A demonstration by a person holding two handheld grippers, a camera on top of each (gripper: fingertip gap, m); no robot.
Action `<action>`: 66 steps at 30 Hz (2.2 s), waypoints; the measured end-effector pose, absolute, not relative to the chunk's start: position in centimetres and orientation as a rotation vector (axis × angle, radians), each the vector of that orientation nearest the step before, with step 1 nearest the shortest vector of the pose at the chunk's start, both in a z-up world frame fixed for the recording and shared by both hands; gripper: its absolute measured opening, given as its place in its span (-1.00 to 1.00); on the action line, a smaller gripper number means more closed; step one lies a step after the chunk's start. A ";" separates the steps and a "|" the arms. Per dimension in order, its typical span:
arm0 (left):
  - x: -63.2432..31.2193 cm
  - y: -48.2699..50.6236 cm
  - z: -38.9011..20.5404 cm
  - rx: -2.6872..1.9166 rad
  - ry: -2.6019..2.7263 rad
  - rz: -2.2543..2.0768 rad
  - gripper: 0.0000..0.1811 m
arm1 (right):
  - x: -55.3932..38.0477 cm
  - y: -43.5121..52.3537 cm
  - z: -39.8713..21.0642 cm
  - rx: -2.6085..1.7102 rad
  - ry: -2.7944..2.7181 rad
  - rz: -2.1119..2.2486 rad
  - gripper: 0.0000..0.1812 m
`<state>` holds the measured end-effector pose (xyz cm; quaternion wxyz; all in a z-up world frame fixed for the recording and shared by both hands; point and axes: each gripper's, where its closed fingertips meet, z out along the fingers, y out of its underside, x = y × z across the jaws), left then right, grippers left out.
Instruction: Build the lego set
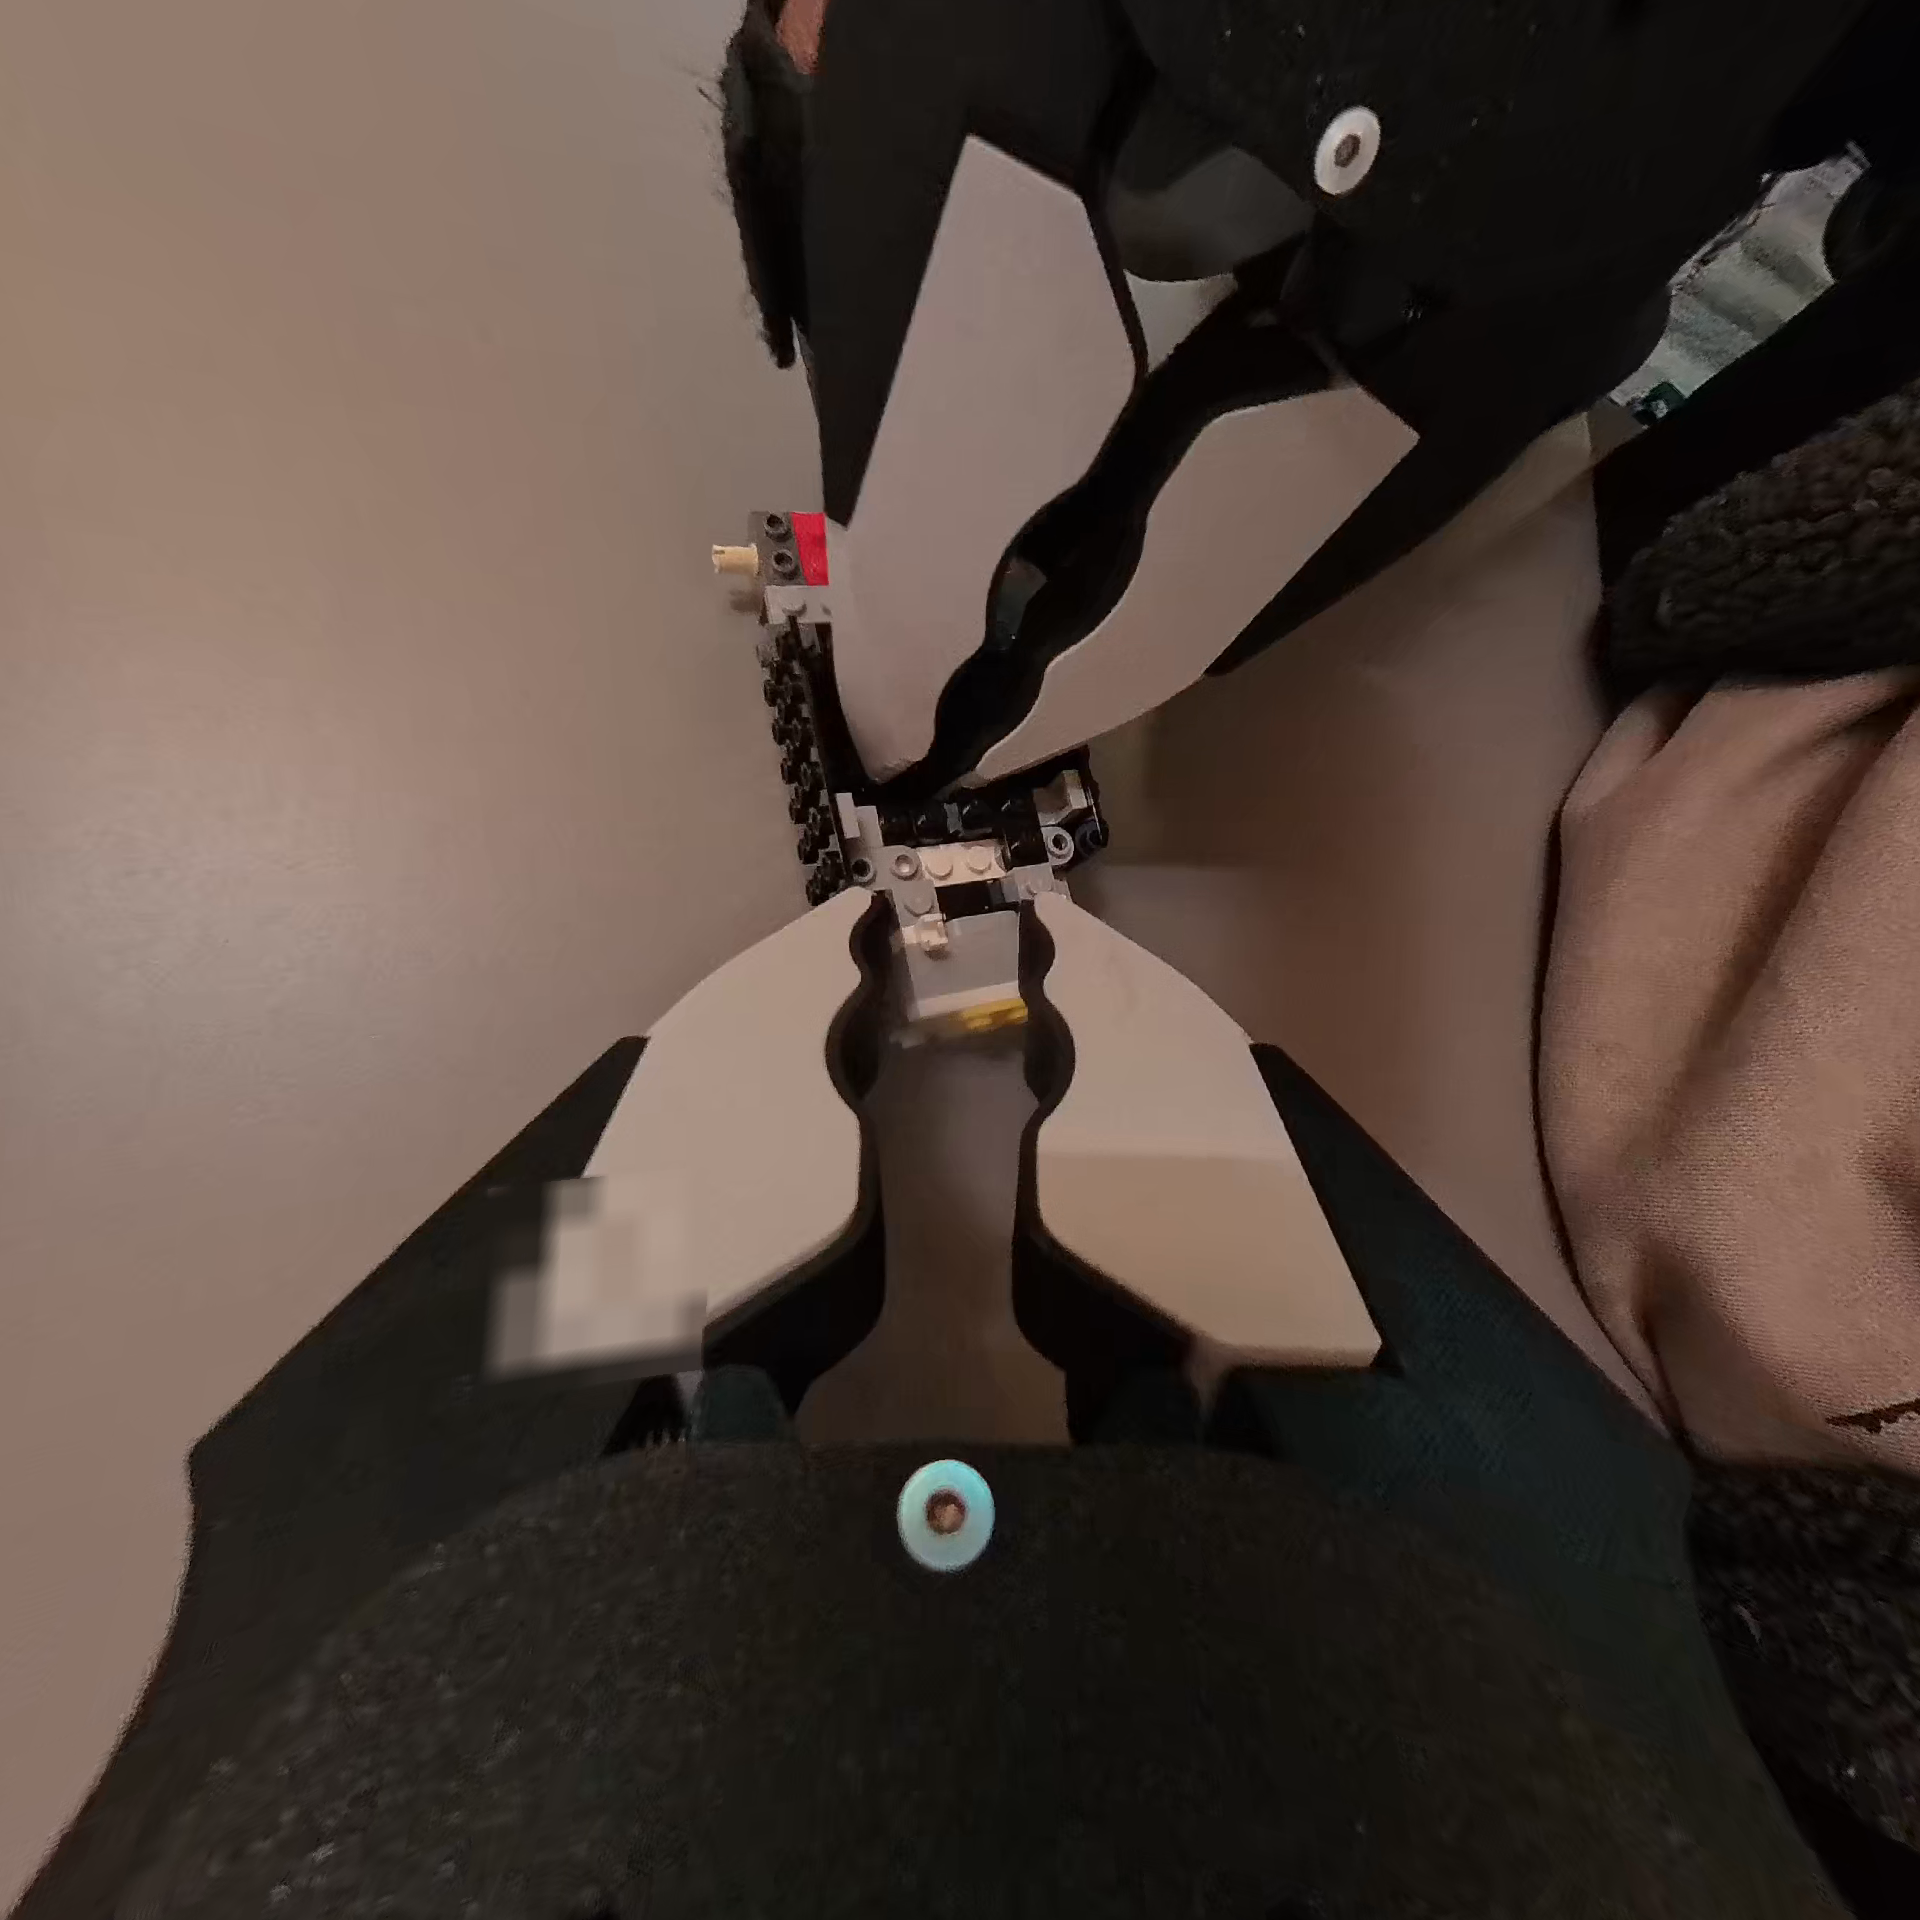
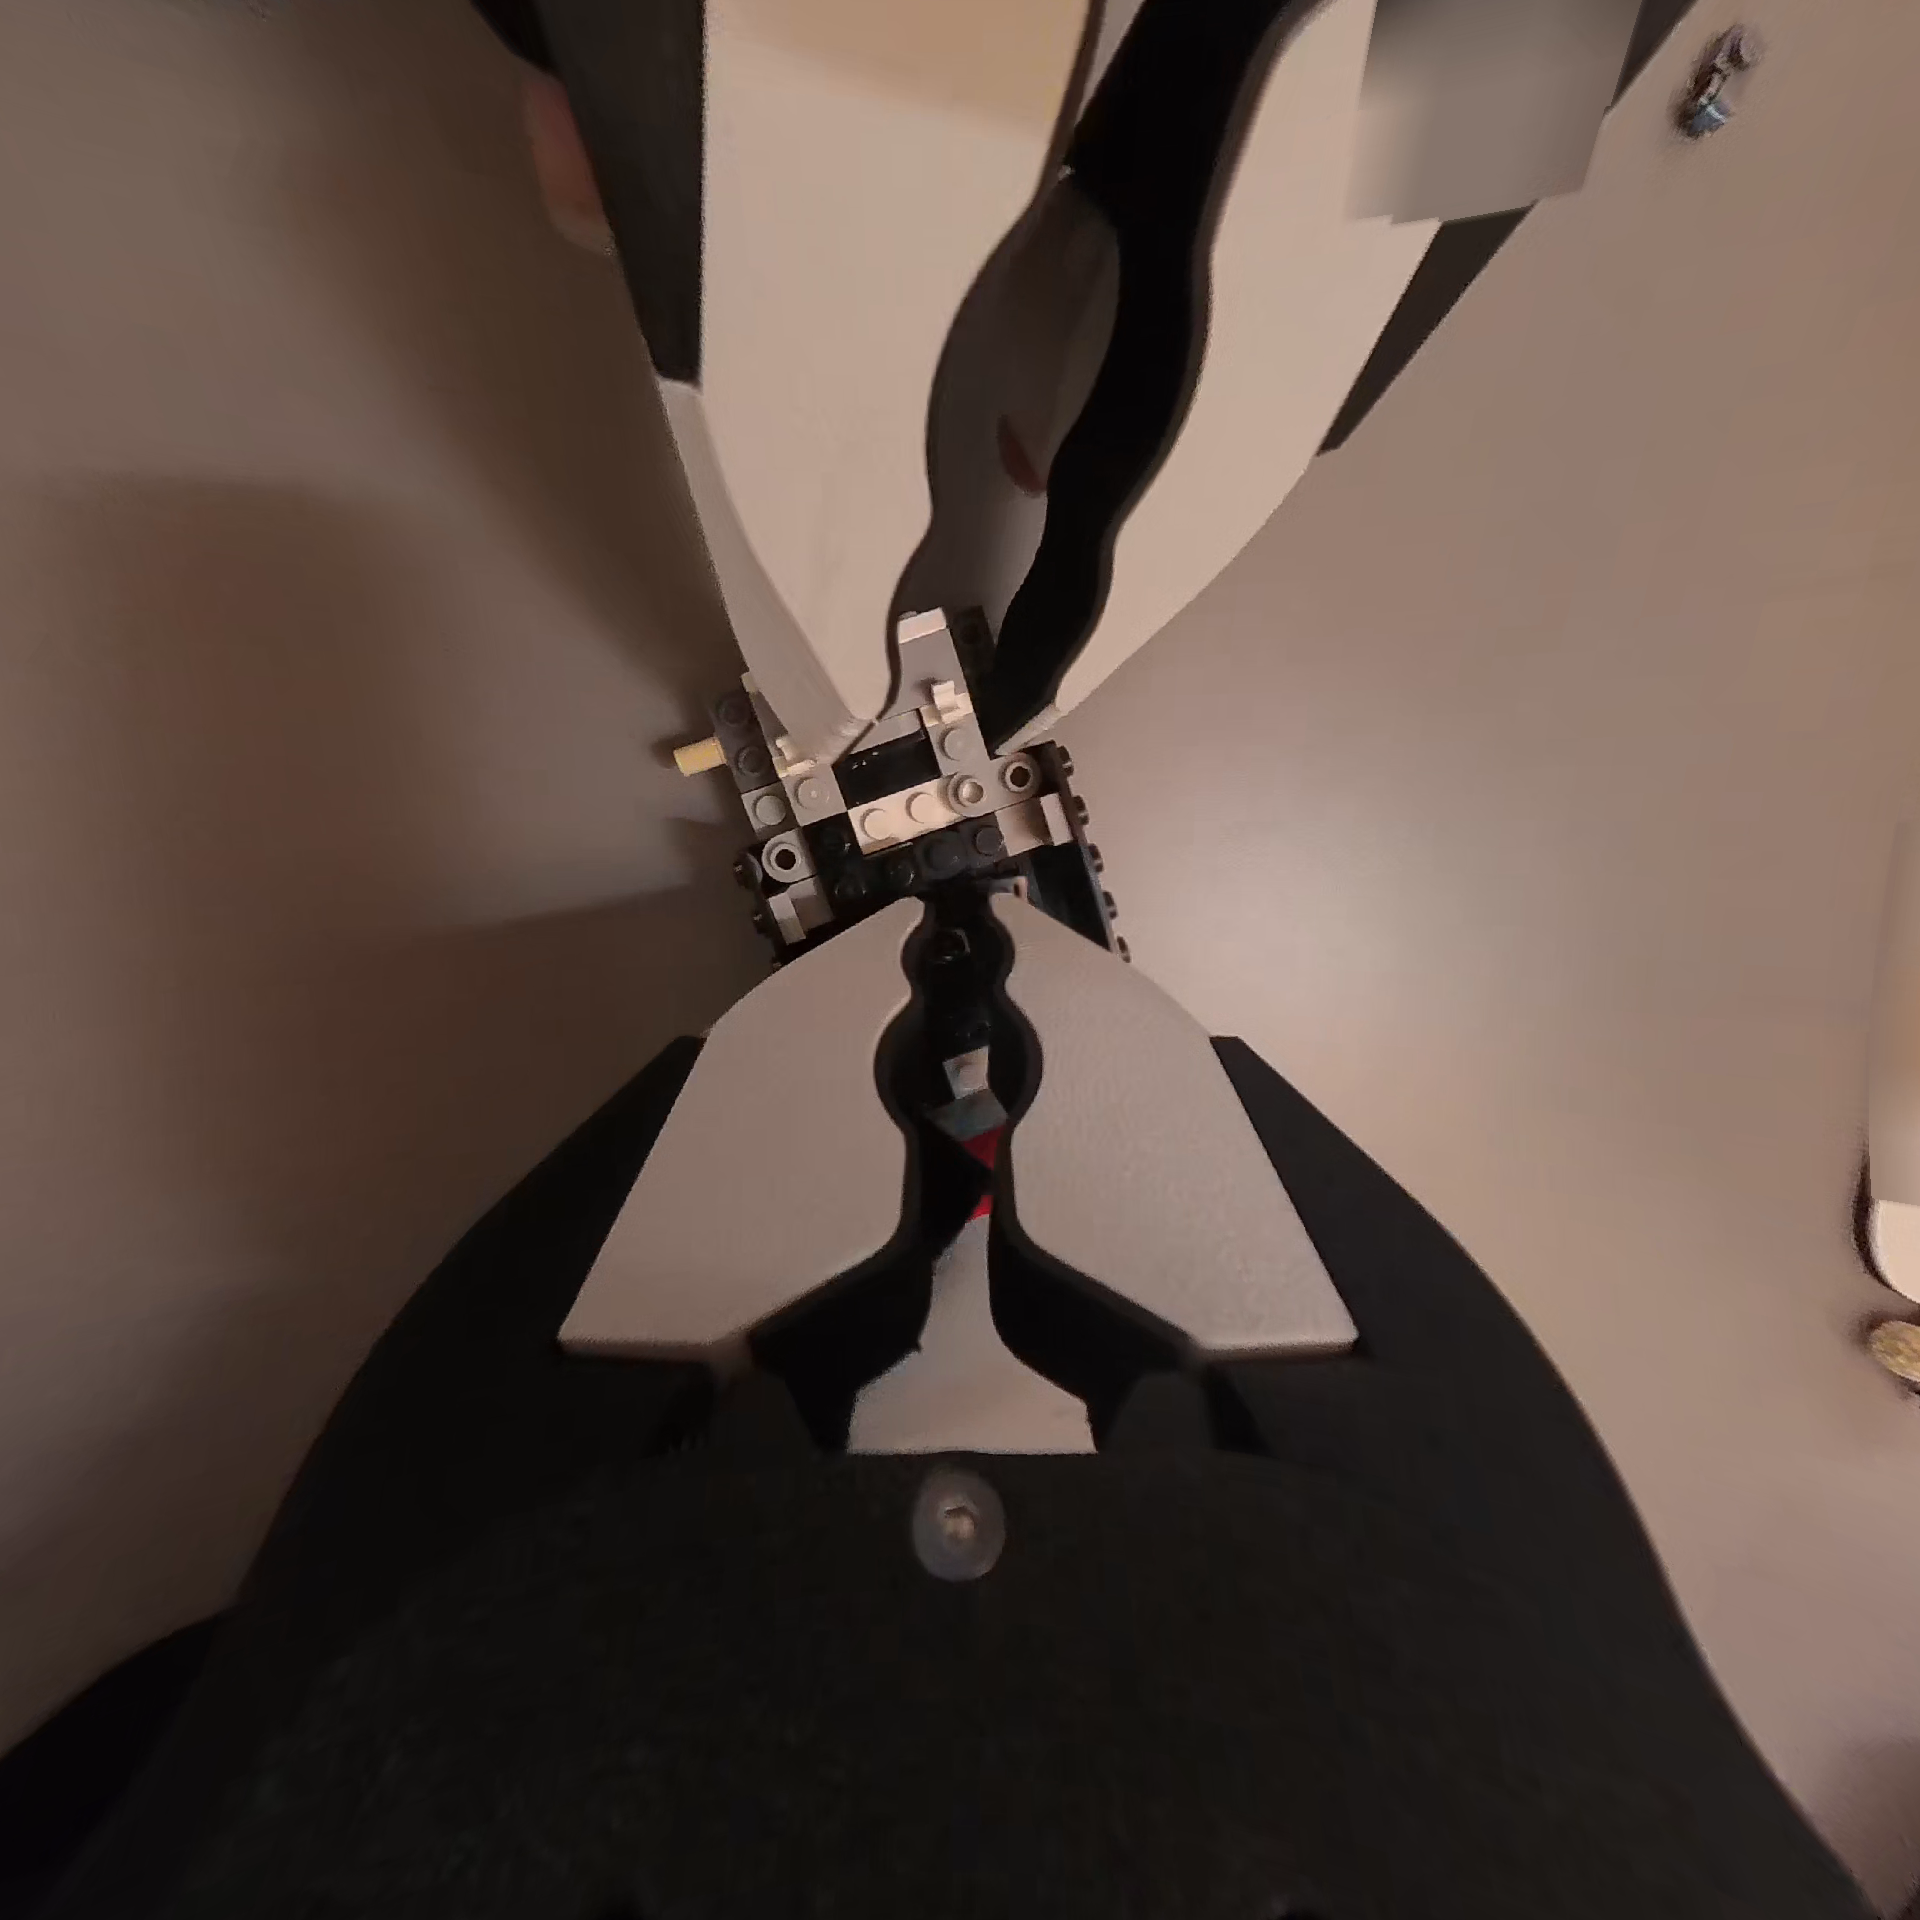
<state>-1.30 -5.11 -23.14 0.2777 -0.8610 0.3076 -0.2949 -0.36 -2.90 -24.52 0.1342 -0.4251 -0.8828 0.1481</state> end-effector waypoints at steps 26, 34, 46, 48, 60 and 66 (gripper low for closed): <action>-1.0 -6.1 -24.7 -2.347 0.887 -0.545 -0.21 | -0.3 -2.9 -23.9 -1.333 -2.487 0.594 -0.87; -0.4 -5.5 -25.0 -2.284 0.874 -0.503 -0.32 | -0.3 -2.8 -24.6 -1.286 -2.540 0.445 -0.88; -1.2 -5.3 -24.3 -2.261 0.839 -0.526 -0.32 | -0.6 -2.9 -22.8 -1.271 -2.393 0.644 -1.00; -1.2 -5.3 -24.2 -2.257 0.835 -0.520 -0.32 | -0.5 -2.6 -22.3 -1.285 -2.361 0.678 -0.99; -0.9 -5.6 -24.3 -2.277 0.864 -0.518 -0.33 | -0.9 -2.9 -23.9 -1.255 -2.450 0.498 -0.86; -1.2 -5.6 -24.3 -2.281 0.840 -0.536 -0.33 | -1.0 -3.3 -24.0 -1.241 -2.477 0.538 -0.98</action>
